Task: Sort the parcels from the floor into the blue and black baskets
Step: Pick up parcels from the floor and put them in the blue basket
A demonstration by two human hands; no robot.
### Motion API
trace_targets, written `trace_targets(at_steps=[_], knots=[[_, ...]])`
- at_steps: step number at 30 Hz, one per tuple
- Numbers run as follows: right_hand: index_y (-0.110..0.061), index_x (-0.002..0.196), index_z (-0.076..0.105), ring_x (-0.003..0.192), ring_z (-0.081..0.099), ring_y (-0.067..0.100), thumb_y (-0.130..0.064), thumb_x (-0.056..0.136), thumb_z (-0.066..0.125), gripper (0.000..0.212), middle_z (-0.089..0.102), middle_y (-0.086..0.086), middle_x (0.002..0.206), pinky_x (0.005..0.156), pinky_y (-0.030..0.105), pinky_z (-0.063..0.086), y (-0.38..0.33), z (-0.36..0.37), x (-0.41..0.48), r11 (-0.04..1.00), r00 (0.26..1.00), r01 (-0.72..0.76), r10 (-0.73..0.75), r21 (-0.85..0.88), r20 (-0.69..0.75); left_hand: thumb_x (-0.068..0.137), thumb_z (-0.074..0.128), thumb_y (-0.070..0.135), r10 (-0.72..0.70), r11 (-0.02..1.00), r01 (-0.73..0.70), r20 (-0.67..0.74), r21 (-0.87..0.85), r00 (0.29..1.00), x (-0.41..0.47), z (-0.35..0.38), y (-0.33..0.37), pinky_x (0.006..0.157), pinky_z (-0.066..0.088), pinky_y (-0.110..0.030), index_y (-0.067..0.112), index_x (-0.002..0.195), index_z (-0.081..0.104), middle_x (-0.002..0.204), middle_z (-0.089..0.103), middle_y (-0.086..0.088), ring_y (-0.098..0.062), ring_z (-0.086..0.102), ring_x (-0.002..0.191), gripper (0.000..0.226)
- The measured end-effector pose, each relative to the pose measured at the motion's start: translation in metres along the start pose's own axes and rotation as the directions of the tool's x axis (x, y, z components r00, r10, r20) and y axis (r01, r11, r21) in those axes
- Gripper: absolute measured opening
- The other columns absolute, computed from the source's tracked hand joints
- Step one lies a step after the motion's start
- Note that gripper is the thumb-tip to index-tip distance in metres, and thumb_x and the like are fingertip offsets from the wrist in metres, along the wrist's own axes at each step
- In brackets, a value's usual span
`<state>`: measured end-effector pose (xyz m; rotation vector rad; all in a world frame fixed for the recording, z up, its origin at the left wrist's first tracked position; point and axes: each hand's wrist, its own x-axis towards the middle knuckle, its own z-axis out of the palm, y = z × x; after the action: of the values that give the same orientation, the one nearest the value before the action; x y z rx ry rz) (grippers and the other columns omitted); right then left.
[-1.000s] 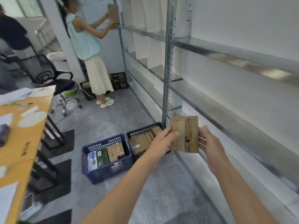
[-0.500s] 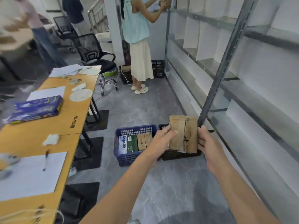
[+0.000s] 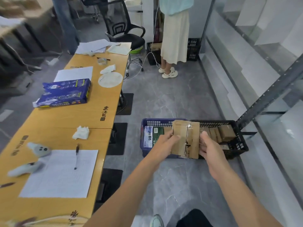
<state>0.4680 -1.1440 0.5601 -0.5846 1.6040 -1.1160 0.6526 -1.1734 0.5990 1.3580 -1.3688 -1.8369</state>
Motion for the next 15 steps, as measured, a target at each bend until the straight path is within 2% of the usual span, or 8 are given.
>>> trace_targets(at_steps=[2,5,7,9,11,12,15], knots=[[-0.026,0.122,0.07,0.104,0.07,0.005,-0.043,0.112,0.041,0.035,0.077,-0.008,0.112,0.079,0.023,0.05,0.004,0.018,0.02,0.999,0.999,-0.041,0.041,-0.016,0.025,0.109,0.05,0.028,-0.029,0.999,0.029,-0.01,-0.018,1.0,0.018,-0.017,-0.007,0.061,0.046,-0.003,0.048,0.103,0.061,0.104,0.067,0.024,0.015,0.066,0.084,0.024],[-0.026,0.114,0.072,0.096,0.074,0.004,-0.044,0.111,0.044,0.034,0.081,-0.011,0.099,0.078,0.023,0.052,0.007,0.04,0.053,0.995,0.995,-0.089,0.091,-0.043,0.042,0.11,0.049,0.022,-0.081,0.996,0.079,-0.038,-0.04,0.996,0.048,-0.039,-0.014,0.061,0.048,-0.005,0.043,0.098,0.06,0.085,0.075,0.025,0.015,0.067,0.073,0.027],[-0.027,0.112,0.072,0.099,0.073,0.005,-0.043,0.111,0.045,0.031,0.081,-0.013,0.097,0.078,0.024,0.052,0.011,0.054,0.081,0.992,0.991,-0.122,0.124,-0.043,0.057,0.109,0.05,0.022,-0.119,0.992,0.116,-0.057,-0.059,0.991,0.072,-0.053,-0.017,0.064,0.049,-0.006,0.041,0.098,0.061,0.082,0.075,0.025,0.013,0.068,0.073,0.025],[-0.028,0.116,0.07,0.104,0.071,0.007,-0.043,0.111,0.045,0.03,0.079,-0.01,0.104,0.079,0.024,0.052,0.013,0.069,0.115,0.987,0.985,-0.152,0.155,-0.044,0.08,0.108,0.052,0.028,-0.165,0.986,0.163,-0.093,-0.034,0.982,0.105,-0.069,-0.025,0.075,0.053,-0.01,0.044,0.099,0.063,0.086,0.076,0.028,0.01,0.07,0.082,0.021],[-0.029,0.123,0.069,0.108,0.07,0.009,-0.044,0.111,0.045,0.031,0.076,-0.009,0.112,0.082,0.026,0.053,0.017,0.083,0.153,0.98,0.976,-0.189,0.193,-0.056,0.101,0.104,0.055,0.038,-0.219,0.975,0.22,-0.137,-0.007,0.966,0.142,-0.083,-0.033,0.1,0.054,-0.028,0.042,0.106,0.069,0.102,0.077,0.02,-0.005,0.072,0.101,0.015],[-0.029,0.125,0.068,0.11,0.07,0.01,-0.045,0.111,0.044,0.031,0.076,-0.009,0.115,0.085,0.029,0.053,0.019,0.089,0.174,0.977,0.972,-0.202,0.208,-0.063,0.106,0.101,0.056,0.043,-0.241,0.969,0.245,-0.158,0.008,0.958,0.162,-0.089,-0.037,0.107,0.051,-0.038,0.041,0.11,0.07,0.11,0.076,0.014,-0.013,0.07,0.109,0.017],[-0.032,0.125,0.068,0.116,0.069,0.014,-0.045,0.111,0.045,0.03,0.076,-0.007,0.121,0.1,0.04,0.055,0.03,0.107,0.238,0.966,0.958,-0.244,0.254,-0.087,0.136,0.085,0.059,0.059,-0.318,0.946,0.323,-0.194,-0.008,0.928,0.226,-0.105,-0.052,0.113,0.045,-0.052,0.031,0.123,0.067,0.124,0.071,0.002,-0.023,0.064,0.121,0.048]])
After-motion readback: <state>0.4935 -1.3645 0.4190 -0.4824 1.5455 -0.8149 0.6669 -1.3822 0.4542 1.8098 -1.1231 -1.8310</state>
